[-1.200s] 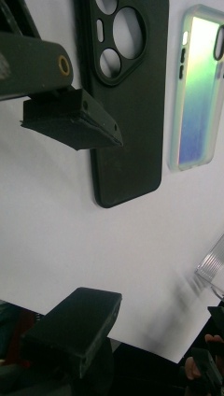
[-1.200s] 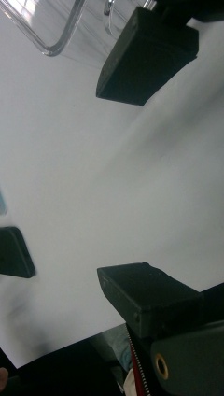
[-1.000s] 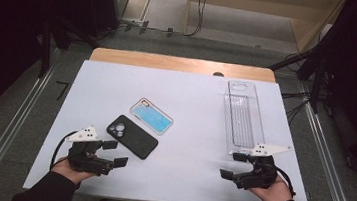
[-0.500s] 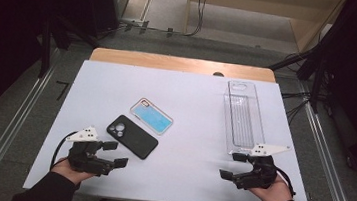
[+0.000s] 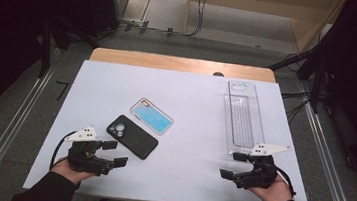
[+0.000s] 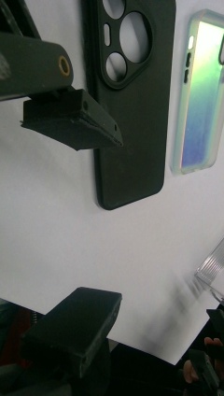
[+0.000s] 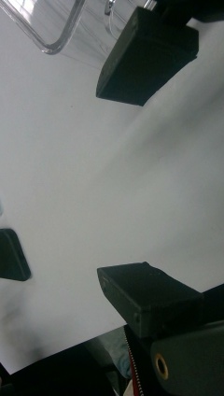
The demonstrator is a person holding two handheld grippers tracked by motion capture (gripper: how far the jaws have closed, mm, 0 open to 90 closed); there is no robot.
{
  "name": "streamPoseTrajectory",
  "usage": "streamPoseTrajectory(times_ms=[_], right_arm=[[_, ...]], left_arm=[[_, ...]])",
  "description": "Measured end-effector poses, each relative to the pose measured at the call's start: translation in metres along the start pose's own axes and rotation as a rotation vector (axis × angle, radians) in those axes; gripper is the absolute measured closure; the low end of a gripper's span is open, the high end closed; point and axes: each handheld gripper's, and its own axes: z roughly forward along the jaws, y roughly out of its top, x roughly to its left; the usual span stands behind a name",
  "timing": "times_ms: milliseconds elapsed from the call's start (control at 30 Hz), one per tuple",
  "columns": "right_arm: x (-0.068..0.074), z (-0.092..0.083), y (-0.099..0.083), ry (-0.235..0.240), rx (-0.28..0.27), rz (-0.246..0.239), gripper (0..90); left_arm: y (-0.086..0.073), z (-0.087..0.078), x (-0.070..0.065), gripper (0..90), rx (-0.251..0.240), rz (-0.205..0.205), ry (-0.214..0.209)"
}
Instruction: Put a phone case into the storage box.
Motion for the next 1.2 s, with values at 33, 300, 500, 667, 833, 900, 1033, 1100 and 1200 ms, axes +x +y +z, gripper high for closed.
streamPoseTrajectory(times_ms=[33, 300, 500, 667, 833, 900, 1033, 1100, 1200], right_arm=[[0.000, 0.000, 0.000, 0.001, -0.001, -0.001, 11.4], [0.001, -0.001, 0.002, -0.003, -0.012, -0.010, 11.4], [0.001, -0.005, 0.014, -0.017, -0.022, -0.019, 11.4], [0.003, -0.004, 0.023, -0.001, -0.025, -0.046, 11.4], [0.009, 0.001, 0.035, 0.012, -0.026, -0.074, 11.4], [0.011, 0.004, 0.039, 0.016, -0.022, -0.079, 11.4], [0.015, 0.012, 0.047, 0.030, -0.013, -0.096, 11.5], [0.016, 0.013, 0.049, 0.033, -0.012, -0.099, 11.5], [0.018, 0.017, 0.054, 0.036, -0.006, -0.106, 11.5]], left_arm=[[0.000, 0.000, 0.000, 21.4, -0.002, -0.001, -0.001], [0.000, 0.000, 0.000, 21.4, -0.003, -0.004, 0.000], [0.000, 0.000, 0.000, 21.4, -0.004, -0.007, -0.002], [0.000, 0.000, 0.000, 21.4, -0.004, -0.007, -0.003], [0.000, 0.000, 0.001, 21.4, -0.005, -0.008, -0.003], [0.000, -0.001, 0.000, 21.4, -0.005, -0.009, -0.002], [0.000, -0.001, 0.001, 21.4, -0.007, -0.011, -0.001], [0.000, -0.001, 0.001, 21.4, -0.006, -0.011, 0.000], [0.000, -0.001, 0.001, 21.4, -0.006, -0.010, -0.001]])
